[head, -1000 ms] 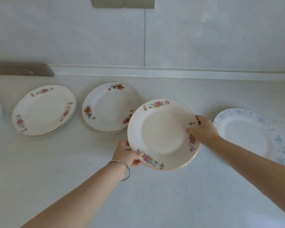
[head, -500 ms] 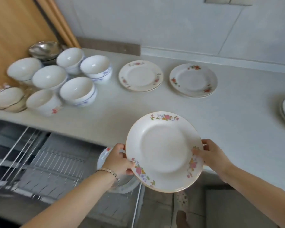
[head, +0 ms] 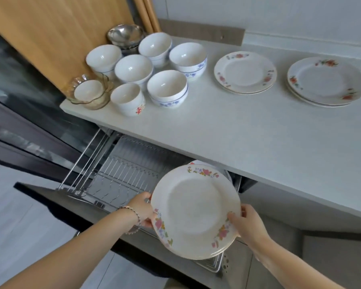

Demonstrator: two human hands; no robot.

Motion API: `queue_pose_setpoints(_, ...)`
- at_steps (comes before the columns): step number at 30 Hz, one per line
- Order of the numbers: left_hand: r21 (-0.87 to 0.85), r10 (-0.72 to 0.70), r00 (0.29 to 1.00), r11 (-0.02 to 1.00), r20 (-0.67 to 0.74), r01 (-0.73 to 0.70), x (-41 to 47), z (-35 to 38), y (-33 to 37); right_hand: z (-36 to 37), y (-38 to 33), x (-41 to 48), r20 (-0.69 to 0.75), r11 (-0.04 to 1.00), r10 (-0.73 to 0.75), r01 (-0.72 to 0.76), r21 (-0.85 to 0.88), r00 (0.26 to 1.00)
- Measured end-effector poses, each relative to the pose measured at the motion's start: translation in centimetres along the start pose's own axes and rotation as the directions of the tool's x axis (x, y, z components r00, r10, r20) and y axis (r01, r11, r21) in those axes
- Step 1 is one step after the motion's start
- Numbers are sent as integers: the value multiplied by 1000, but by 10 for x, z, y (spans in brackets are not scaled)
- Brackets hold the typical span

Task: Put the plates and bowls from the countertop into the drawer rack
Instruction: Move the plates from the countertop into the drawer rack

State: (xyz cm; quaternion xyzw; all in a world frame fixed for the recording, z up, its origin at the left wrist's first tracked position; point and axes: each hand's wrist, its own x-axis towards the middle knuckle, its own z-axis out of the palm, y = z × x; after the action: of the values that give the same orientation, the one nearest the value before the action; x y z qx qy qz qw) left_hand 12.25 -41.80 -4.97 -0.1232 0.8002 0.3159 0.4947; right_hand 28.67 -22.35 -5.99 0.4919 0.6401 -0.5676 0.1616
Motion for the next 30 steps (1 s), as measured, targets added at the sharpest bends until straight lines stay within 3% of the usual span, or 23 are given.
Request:
queue_pose_setpoints(6,127,-94,995,987,-28,97,36,-58,-21,74,-21,18,46,996,86,-87,27,995)
queue_pose_setpoints(14,208,-77,995,974,-68,89,141,-152,-35,204,-45,72,10,949,273,-271,162,962)
queue_pose_setpoints(18,288,-19,995,956,-101,47,208,-178,-42,260,-48,118,53,861,370,-364,355,928)
queue_pose_setpoints(24,289,-8,998,957,-68,27,297,-175,-49,297,-39,194,-100,836,444,-372,404,890)
queue_pose_setpoints(30,297,96,992,953,-82,-68,359,-165,-39,315,-35,246,-289,835,444,-276,476,848)
